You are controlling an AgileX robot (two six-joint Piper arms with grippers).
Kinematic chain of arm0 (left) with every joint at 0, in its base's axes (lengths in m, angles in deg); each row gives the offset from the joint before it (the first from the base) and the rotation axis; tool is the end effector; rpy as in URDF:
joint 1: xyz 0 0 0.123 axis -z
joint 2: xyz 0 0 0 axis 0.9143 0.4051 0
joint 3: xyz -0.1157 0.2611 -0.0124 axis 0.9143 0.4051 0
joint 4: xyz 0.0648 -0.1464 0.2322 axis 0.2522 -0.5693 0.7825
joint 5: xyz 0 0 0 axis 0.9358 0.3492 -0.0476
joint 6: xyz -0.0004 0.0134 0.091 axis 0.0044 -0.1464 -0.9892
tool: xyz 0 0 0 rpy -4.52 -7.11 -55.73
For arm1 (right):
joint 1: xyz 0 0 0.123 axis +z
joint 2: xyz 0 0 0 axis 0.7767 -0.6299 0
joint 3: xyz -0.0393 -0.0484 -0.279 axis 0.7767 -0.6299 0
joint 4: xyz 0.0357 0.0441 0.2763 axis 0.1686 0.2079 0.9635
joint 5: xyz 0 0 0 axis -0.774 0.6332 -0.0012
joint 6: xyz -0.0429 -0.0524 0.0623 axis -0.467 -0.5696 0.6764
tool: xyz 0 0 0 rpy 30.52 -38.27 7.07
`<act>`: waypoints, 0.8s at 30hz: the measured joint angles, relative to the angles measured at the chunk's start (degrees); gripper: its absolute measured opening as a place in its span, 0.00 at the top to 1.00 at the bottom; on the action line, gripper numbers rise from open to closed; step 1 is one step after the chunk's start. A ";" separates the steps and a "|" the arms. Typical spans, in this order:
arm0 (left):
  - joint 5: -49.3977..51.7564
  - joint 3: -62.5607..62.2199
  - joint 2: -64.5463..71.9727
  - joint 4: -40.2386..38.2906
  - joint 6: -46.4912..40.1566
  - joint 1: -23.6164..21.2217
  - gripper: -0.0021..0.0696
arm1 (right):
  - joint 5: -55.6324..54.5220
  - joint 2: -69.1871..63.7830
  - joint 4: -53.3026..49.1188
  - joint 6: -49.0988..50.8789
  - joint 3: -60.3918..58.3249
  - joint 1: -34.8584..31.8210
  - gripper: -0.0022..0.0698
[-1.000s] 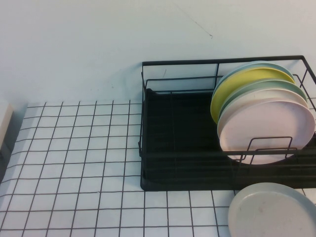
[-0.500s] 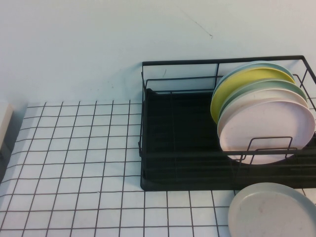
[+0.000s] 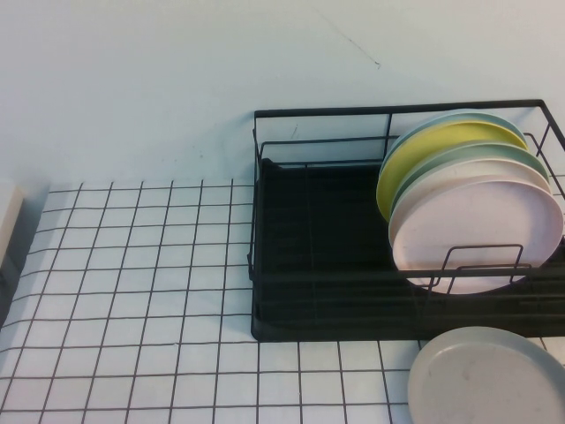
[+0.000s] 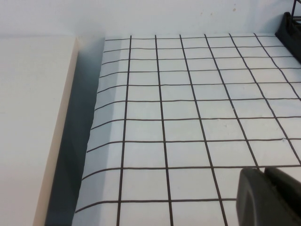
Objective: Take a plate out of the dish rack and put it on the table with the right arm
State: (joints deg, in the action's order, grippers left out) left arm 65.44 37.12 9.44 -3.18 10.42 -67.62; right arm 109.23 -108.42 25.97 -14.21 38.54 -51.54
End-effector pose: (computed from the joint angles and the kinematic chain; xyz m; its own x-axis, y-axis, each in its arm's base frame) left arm 0.0842 -0.0018 0.1788 -0.2416 -0.0803 -0.9670 -0.0026 0.9966 -0.0821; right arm 0.1024 0.0279 0.2574 -0.4357 -0.4510 -0.7790 -0.5060 0.8385 -0.2024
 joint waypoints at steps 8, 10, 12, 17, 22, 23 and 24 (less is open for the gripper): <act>0.00 0.00 0.00 0.00 0.00 0.00 0.98 | -0.72 11.13 0.08 -0.63 -0.76 0.00 0.97; 0.00 0.00 0.00 0.00 0.00 0.00 0.98 | -2.35 12.81 0.08 -0.77 -1.92 0.00 0.97; 0.00 0.00 0.00 0.00 0.00 0.00 0.98 | -4.84 14.24 -0.03 -0.81 -3.97 0.00 0.97; 0.00 0.00 0.00 0.00 0.00 0.00 0.98 | -8.24 18.36 -0.03 -0.81 -9.91 0.00 0.97; 0.00 0.00 0.00 0.00 0.00 0.00 0.98 | -12.80 23.39 -1.17 -1.50 -14.93 0.00 0.97; 0.00 0.00 0.00 0.00 0.00 0.00 0.98 | -13.99 23.72 -1.82 -2.07 -15.44 0.00 0.97; 0.00 0.00 0.00 0.00 0.00 0.00 0.98 | -15.14 23.83 -2.51 -2.42 -15.72 0.00 0.97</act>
State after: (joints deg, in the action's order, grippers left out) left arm 65.44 37.12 9.44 -3.18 10.42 -67.62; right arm 94.09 -84.59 23.46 -16.63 22.81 -51.54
